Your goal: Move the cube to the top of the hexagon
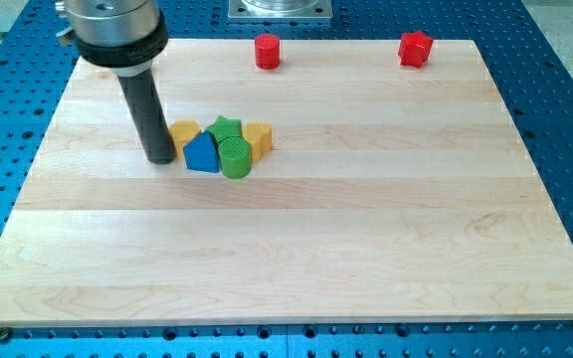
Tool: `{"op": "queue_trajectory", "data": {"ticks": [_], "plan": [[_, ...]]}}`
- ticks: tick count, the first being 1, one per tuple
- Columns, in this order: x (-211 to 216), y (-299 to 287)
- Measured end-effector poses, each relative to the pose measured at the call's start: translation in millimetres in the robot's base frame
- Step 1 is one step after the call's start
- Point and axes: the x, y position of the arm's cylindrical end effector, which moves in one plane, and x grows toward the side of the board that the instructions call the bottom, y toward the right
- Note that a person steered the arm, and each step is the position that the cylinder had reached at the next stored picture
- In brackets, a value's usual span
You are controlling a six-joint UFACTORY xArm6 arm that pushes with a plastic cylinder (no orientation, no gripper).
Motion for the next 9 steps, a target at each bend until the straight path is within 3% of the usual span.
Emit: {"op": "queue_trajectory", "data": {"ticks": [2,4,5,6,7,8,9], "plan": [[-38,6],[-84,-154],[-148,-140],[-177,-67],[-176,-10],[-204,-26],[-213,31]]}}
